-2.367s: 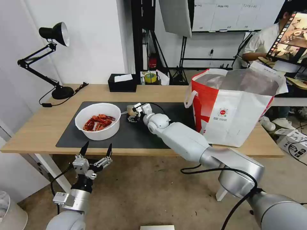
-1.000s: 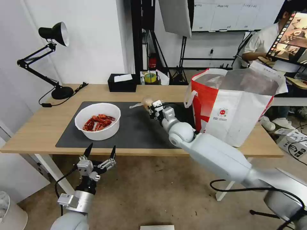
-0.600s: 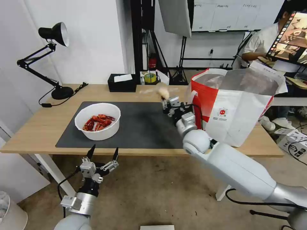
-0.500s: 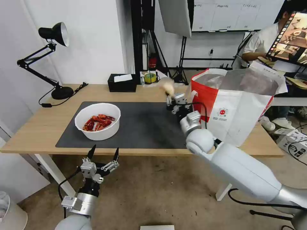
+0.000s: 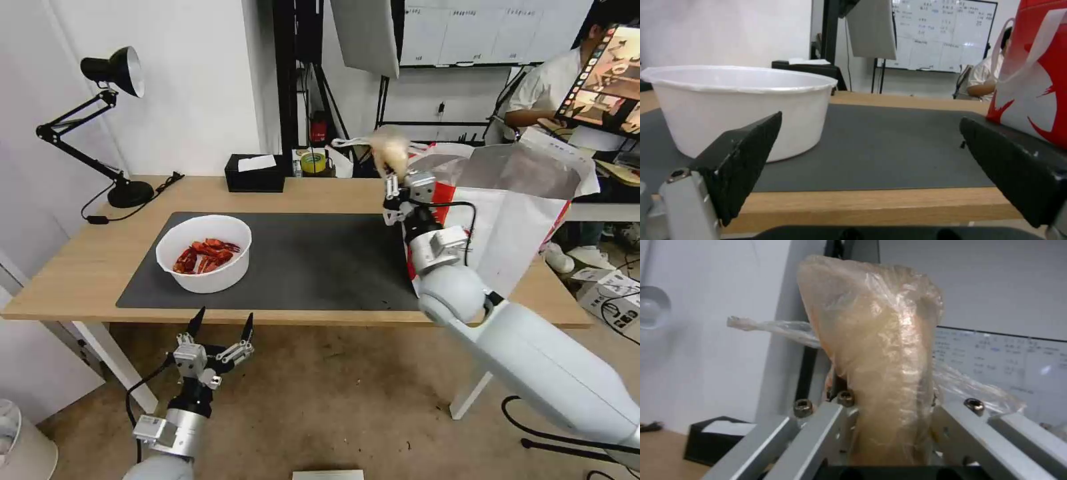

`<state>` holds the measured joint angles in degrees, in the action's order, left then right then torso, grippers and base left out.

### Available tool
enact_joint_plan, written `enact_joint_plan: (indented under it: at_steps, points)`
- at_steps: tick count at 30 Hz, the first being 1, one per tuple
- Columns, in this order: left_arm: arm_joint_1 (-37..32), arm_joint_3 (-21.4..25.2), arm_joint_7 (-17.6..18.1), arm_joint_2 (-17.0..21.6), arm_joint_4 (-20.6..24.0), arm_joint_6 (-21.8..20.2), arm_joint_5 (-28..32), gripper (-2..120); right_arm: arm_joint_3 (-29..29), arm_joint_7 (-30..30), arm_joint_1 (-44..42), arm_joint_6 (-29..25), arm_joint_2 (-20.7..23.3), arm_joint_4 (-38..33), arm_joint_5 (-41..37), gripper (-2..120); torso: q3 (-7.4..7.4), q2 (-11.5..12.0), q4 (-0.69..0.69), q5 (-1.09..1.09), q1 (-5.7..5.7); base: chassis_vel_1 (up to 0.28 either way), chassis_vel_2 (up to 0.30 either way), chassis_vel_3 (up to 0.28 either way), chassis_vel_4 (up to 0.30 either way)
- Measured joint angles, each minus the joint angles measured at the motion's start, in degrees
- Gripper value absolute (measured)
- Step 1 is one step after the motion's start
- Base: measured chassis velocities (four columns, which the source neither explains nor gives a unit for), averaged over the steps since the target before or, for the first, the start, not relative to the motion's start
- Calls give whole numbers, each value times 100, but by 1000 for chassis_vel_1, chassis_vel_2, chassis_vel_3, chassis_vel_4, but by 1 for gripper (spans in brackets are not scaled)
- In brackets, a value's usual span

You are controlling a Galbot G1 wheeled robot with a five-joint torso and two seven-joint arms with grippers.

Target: Pick up the trash from the table and place it into the takeout bag.

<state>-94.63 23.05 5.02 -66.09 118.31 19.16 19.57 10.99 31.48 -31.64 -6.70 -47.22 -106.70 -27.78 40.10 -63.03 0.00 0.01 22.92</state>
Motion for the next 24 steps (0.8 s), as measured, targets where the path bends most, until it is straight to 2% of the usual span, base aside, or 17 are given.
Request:
enact_joint_plan:
  at_steps: [6, 13, 24]
  points:
    - [29, -60, 0, -13, 0, -1, -19, 100, -573, 501, -155, 282, 177, -47, 116, 7, 0, 0, 0, 0, 0, 0, 0, 0, 0]
    - [55, -146, 0, -27, -32, -1, -50, 100, -960, 1099, -259, 691, 313, -23, 107, 7, 0, 0, 0, 0, 0, 0, 0, 0, 0]
    - [119, -218, 0, -9, -66, -2, -51, 100, -1057, 1479, -150, 1153, 381, 74, -314, 7, 0, 0, 0, -1, 0, 0, 0, 0, 0]
